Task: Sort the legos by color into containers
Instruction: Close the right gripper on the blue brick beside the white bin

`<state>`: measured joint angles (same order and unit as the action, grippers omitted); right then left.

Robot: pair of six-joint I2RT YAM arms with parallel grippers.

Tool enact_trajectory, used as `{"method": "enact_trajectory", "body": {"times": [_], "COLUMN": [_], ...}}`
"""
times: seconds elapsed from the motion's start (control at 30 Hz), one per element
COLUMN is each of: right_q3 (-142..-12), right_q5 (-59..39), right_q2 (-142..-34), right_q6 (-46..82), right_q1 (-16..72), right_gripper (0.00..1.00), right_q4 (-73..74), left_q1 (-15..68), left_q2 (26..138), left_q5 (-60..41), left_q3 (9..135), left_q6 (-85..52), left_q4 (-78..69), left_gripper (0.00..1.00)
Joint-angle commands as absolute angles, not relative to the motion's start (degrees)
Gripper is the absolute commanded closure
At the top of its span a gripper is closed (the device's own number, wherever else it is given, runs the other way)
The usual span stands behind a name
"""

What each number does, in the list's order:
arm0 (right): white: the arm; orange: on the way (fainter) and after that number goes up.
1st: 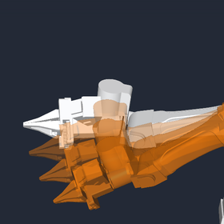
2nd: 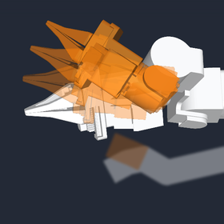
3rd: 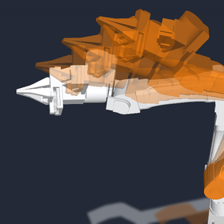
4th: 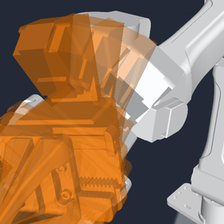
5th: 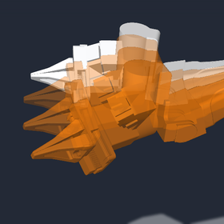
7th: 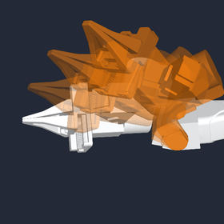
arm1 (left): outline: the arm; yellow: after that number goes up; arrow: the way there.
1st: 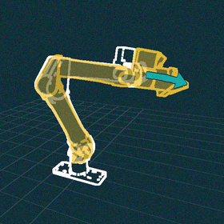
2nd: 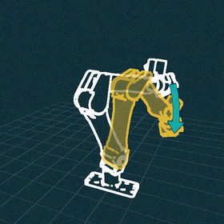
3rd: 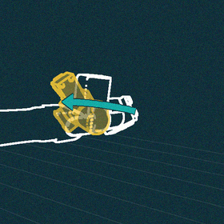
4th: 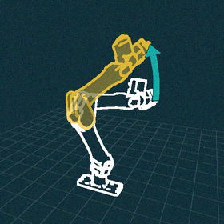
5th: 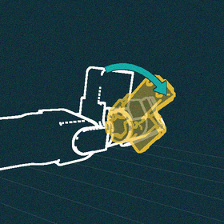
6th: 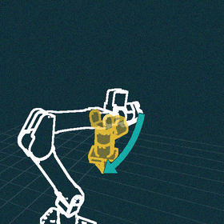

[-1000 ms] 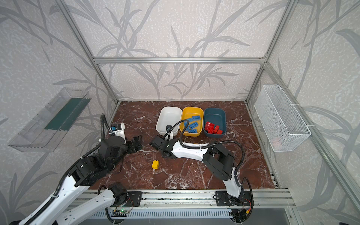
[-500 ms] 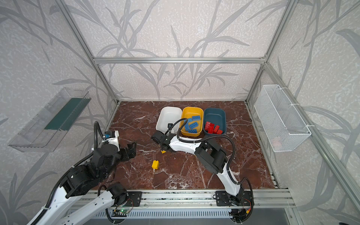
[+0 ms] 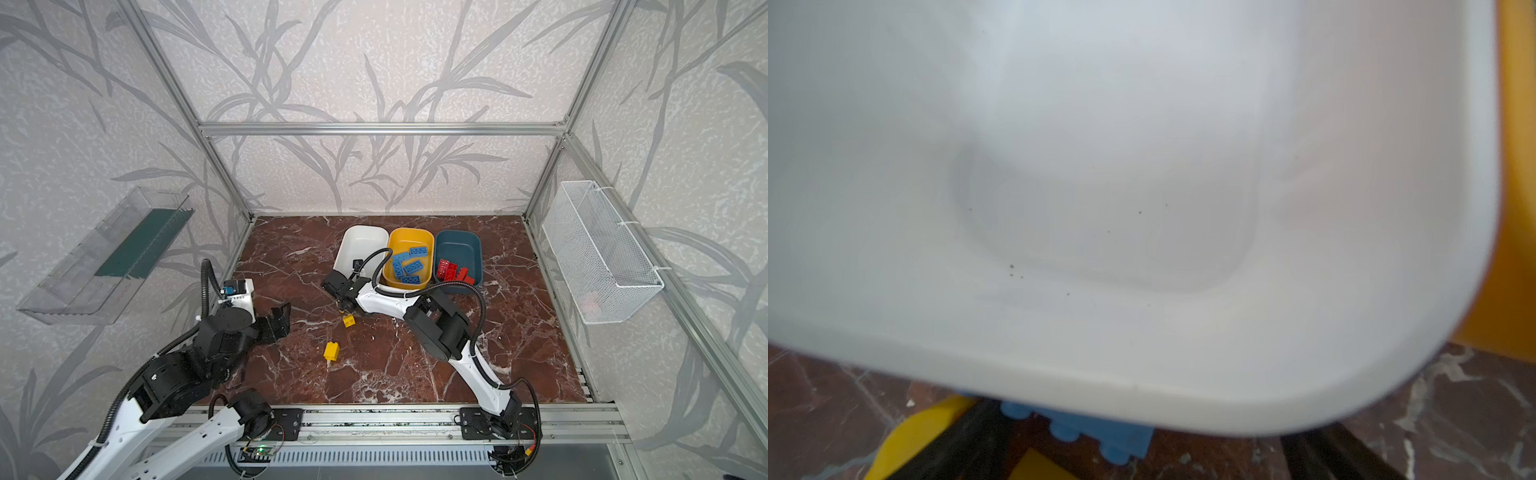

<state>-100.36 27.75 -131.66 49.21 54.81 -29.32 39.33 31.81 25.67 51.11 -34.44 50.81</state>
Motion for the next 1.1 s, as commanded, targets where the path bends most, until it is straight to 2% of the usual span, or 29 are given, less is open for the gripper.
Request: {"method": "enact_trajectory", "body": {"times": [0.0,0.27,0.47,1.07], "right_q3": [-102.8,-104.7,-104.8,-101.2], "right_q5": [28.0,27.0,24.7,14.8], "right_q2": [-133.1,-134.5,-134.9,-134.6], "right_q6": [49.2,47.6,46.3,33.9], "right_q1": [54.8,54.8,54.9,54.9], "right_gripper": [0.02,0.02,0.07,0.29], "right_q4": [-31.5,-29.2,-26.7,-15.6], "left_q1": [39.1,38.9,38.7,36.9], "left_q2": [31.7,31.9,31.9,32.7], "left_q5": [27.5,27.5,27.3,26.0], "left_q3": [50.5,50.5,50.5,50.3], "left_q6": [-34.0,-33.6,-33.5,-32.8], "left_q4": [52.1,52.1,52.0,51.5], "left_gripper": [0.11,0.11,0.11,0.11]}}
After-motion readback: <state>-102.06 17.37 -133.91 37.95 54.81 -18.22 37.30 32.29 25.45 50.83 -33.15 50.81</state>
